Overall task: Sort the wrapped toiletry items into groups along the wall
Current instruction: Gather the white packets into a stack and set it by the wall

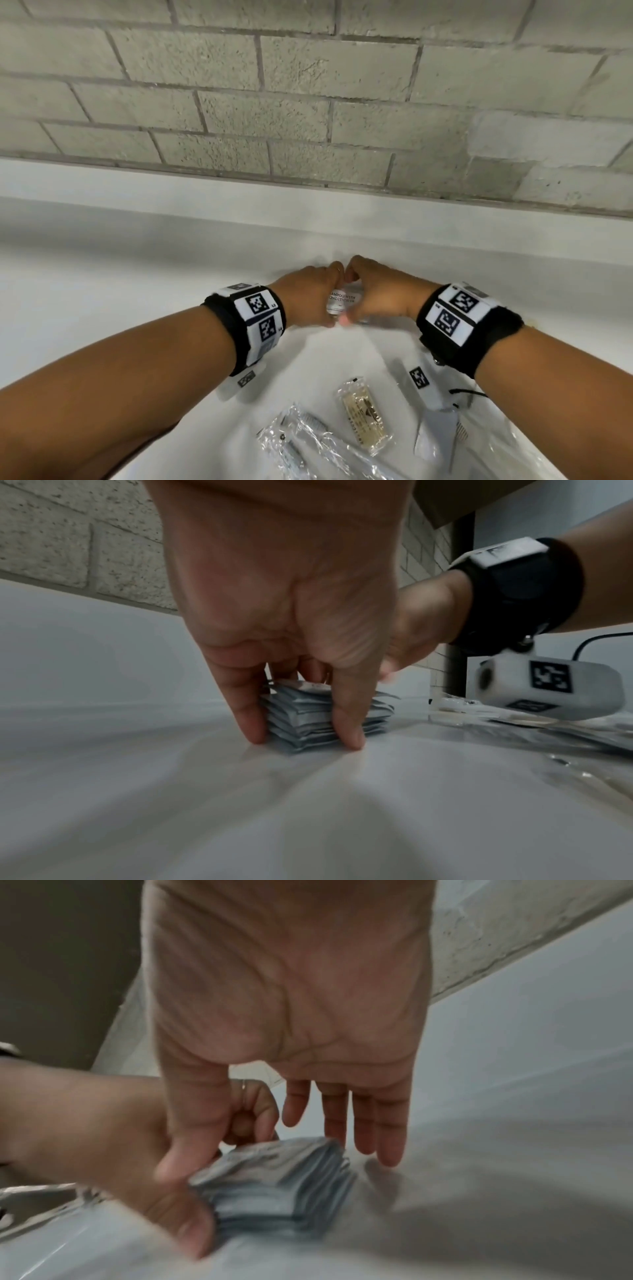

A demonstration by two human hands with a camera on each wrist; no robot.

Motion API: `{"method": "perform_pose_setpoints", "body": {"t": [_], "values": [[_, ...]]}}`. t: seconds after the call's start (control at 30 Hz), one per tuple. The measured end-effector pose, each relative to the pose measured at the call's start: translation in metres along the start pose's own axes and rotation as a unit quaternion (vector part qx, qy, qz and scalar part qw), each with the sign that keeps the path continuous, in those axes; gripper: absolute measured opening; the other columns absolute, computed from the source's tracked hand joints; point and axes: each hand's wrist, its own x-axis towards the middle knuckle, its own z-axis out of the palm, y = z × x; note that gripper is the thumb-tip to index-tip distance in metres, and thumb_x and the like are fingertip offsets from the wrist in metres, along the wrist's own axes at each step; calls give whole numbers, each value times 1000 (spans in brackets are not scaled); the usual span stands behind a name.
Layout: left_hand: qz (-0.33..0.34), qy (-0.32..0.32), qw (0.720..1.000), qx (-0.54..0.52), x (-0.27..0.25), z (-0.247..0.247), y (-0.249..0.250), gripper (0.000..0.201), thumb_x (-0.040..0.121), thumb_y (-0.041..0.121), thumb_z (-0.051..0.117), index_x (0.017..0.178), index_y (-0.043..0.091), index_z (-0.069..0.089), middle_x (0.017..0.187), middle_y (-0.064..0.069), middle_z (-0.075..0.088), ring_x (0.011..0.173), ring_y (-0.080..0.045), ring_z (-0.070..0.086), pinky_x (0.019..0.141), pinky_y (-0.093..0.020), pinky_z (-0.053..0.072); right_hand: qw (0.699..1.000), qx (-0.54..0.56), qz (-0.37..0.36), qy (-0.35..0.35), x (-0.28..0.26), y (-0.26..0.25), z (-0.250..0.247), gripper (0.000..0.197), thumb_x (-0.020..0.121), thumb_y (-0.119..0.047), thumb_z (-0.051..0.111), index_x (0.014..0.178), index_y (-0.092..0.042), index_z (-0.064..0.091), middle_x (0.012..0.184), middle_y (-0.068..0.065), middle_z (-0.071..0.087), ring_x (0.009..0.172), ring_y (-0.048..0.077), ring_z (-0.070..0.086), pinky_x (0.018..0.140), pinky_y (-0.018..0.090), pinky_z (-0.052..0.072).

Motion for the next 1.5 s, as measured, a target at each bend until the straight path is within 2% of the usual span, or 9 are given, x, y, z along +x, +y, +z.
{"method": "perform_pose_setpoints", "body": {"t": [0.17, 0.37, 0.47, 0.67, 0.83, 0.93, 1.13, 1.3, 1.5], "values": [[20, -27, 999, -16, 0, -4, -2, 66, 72, 25, 77, 124, 15, 36, 115, -2, 58, 96, -22, 59, 76, -32, 48, 989, -110, -88, 49, -7, 8, 19, 40, 73, -18, 73, 91, -24, 38, 103, -1, 52, 89, 18, 49, 72, 30, 42], [23, -37, 999, -14, 11, -9, -17, 60, 75, 21, 74, 121, 14, 36, 114, -3, 58, 95, -21, 58, 78, -33, 48, 988, -111, -92, 57, 10, 10, 15, 35, 73, -18, 70, 88, -23, 38, 100, 0, 54, 85, 16, 47, 69, 30, 40], [8, -33, 999, -17, 24, -16, -31, 57, 74, 21, 74, 118, 18, 38, 110, 0, 58, 92, -20, 57, 79, -34, 49, 989, -103, -89, 62, 29, 8, 8, 35, 73, -20, 70, 89, -23, 38, 102, 0, 54, 85, 15, 46, 69, 29, 39], [-15, 41, 999, 31, 49, -32, -66, 60, 65, 33, 80, 115, 29, 47, 118, 5, 39, 108, -16, 38, 89, -36, 44, 989, -94, -89, 68, 78, 1, -12, 40, 72, -18, 75, 93, -21, 42, 107, 5, 56, 90, 20, 52, 77, 34, 47], [-17, 85, 993, 82, 73, -43, -77, 62, 65, 37, 81, 120, 29, 52, 120, -1, 41, 111, -22, 40, 94, -38, 42, 981, -147, -79, 97, 107, 1, -26, 51, 75, -19, 73, 120, -14, 49, 116, 8, 56, 107, 27, 55, 90, 41, 50], [-15, 96, 991, 93, 84, -46, -80, 67, 69, 34, 80, 130, 27, 53, 123, -3, 42, 116, -24, 40, 97, -38, 42, 958, -210, -84, 174, 112, 5, -23, 52, 80, -23, 66, 129, -14, 50, 120, 11, 50, 111, 31, 50, 92, 39, 44], [-20, 116, 989, 95, 89, -42, -85, 70, 71, 30, 79, 134, 28, 49, 129, 0, 44, 123, -22, 39, 95, -37, 46, 948, -215, -42, 230, 111, 3, -21, 42, 83, -28, 63, 123, -18, 55, 120, 10, 47, 109, 31, 51, 88, 40, 44], [-21, 147, 989, 16, 77, -41, -85, 69, 67, 50, 77, 128, 32, 53, 127, 6, 48, 113, -17, 51, 91, -37, 48, 959, -194, -28, 207, 108, 4, -23, 51, 79, -33, 69, 125, -17, 54, 124, 10, 45, 114, 31, 48, 89, 41, 46], [-88, 161, 983, -18, 75, -38, -86, 42, 85, 31, 67, 126, 25, 60, 129, 4, 51, 113, -19, 56, 91, -25, 39, 971, -140, -15, 193, 105, 2, -26, 35, 82, -27, 68, 115, -16, 58, 120, 9, 45, 111, 29, 50, 87, 42, 51]]}}
